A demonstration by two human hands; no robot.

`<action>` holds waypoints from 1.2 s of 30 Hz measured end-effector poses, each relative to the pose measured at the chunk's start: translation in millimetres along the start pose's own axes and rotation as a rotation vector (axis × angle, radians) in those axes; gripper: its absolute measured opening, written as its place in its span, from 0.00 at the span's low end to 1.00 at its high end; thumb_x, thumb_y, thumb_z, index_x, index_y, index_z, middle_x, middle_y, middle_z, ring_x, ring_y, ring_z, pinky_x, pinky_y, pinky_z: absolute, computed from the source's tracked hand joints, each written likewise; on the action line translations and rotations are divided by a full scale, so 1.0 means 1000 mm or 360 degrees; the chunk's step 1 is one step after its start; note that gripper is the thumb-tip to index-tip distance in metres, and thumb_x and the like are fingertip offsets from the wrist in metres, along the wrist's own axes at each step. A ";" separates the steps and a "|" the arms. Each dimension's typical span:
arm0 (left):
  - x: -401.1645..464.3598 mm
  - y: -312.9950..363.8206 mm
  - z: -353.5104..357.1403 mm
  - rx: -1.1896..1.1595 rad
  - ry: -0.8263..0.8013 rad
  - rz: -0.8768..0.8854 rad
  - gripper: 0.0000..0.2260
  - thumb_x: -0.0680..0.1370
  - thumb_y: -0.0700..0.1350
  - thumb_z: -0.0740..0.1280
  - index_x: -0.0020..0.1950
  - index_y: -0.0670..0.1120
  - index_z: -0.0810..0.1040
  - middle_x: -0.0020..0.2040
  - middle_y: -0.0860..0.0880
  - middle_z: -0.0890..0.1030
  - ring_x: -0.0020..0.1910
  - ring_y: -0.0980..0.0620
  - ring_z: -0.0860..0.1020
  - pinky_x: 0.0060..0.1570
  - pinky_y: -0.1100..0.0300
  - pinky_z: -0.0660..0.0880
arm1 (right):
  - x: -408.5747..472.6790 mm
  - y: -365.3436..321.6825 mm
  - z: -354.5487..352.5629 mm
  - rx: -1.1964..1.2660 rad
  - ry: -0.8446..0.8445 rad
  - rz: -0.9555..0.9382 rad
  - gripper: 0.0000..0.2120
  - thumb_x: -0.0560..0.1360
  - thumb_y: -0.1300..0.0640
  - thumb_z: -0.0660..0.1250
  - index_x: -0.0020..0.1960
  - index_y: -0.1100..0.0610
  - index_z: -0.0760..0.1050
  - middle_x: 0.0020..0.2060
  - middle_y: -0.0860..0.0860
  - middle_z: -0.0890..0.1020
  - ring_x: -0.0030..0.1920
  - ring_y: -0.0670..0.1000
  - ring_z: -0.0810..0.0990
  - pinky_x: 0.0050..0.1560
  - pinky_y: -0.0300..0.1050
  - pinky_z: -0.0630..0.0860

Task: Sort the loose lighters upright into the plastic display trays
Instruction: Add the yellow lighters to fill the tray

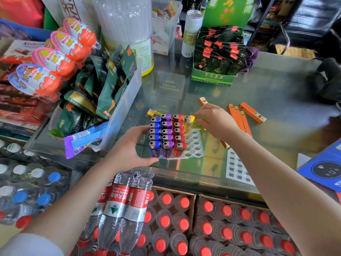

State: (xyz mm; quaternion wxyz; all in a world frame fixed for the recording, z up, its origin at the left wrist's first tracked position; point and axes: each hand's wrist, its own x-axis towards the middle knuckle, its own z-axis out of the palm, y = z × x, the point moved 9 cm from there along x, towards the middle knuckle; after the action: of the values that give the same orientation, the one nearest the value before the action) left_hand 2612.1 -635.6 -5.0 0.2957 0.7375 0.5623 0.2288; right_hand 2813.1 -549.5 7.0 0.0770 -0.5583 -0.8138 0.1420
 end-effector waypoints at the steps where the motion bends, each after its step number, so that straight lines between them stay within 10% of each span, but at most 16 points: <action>1: 0.000 -0.001 0.000 0.0003 0.0004 -0.0005 0.33 0.61 0.51 0.77 0.61 0.56 0.66 0.52 0.70 0.65 0.52 0.70 0.64 0.49 0.79 0.61 | 0.001 -0.001 0.001 0.0023 -0.0013 0.0009 0.13 0.77 0.57 0.61 0.60 0.55 0.76 0.60 0.53 0.75 0.57 0.56 0.75 0.52 0.49 0.74; 9: -0.003 0.002 0.002 -0.0064 -0.0036 0.0055 0.32 0.58 0.59 0.71 0.58 0.62 0.62 0.54 0.70 0.66 0.57 0.74 0.64 0.52 0.79 0.60 | 0.001 -0.006 -0.003 0.0066 0.0039 0.0143 0.10 0.76 0.60 0.63 0.57 0.59 0.73 0.54 0.57 0.78 0.52 0.58 0.76 0.51 0.50 0.74; 15: -0.003 0.000 0.004 -0.0045 -0.0034 0.0036 0.34 0.58 0.55 0.77 0.58 0.60 0.63 0.53 0.69 0.65 0.55 0.69 0.64 0.51 0.78 0.60 | -0.053 0.012 -0.029 0.1057 0.0685 0.0384 0.06 0.74 0.62 0.64 0.47 0.53 0.70 0.37 0.46 0.77 0.34 0.46 0.75 0.36 0.34 0.71; 19: -0.004 0.000 0.003 -0.0024 -0.0037 0.0013 0.35 0.59 0.51 0.78 0.62 0.55 0.65 0.55 0.63 0.67 0.55 0.66 0.65 0.52 0.69 0.60 | -0.081 -0.005 -0.004 0.1453 0.0477 0.0339 0.05 0.74 0.66 0.65 0.45 0.63 0.68 0.33 0.51 0.79 0.32 0.45 0.79 0.38 0.38 0.76; 24: -0.006 0.002 0.002 0.0009 -0.0019 0.0007 0.36 0.60 0.50 0.78 0.64 0.51 0.67 0.57 0.60 0.68 0.56 0.63 0.66 0.55 0.64 0.62 | -0.079 -0.020 0.014 0.1343 0.0300 0.0319 0.07 0.73 0.61 0.67 0.45 0.55 0.69 0.34 0.48 0.82 0.37 0.47 0.82 0.44 0.46 0.79; 30: -0.008 0.006 -0.001 0.0000 0.0002 0.0024 0.35 0.60 0.49 0.78 0.64 0.51 0.67 0.55 0.61 0.69 0.56 0.62 0.67 0.55 0.64 0.62 | -0.072 -0.035 0.002 0.0879 0.0409 0.0129 0.07 0.71 0.62 0.69 0.48 0.59 0.74 0.37 0.49 0.78 0.35 0.43 0.78 0.35 0.27 0.71; 36: -0.008 0.008 -0.002 -0.0034 -0.0003 0.0028 0.34 0.60 0.49 0.78 0.62 0.52 0.68 0.54 0.64 0.68 0.55 0.63 0.67 0.55 0.64 0.63 | -0.067 -0.042 -0.006 0.0391 0.0496 0.0074 0.08 0.72 0.57 0.69 0.44 0.62 0.76 0.38 0.46 0.73 0.33 0.49 0.72 0.32 0.41 0.67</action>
State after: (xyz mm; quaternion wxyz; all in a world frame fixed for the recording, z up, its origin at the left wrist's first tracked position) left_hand 2614.0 -644.4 1.5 0.3021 0.7394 0.5531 0.2367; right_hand 2801.4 -624.8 28.1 0.2662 -0.5786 -0.7554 0.1540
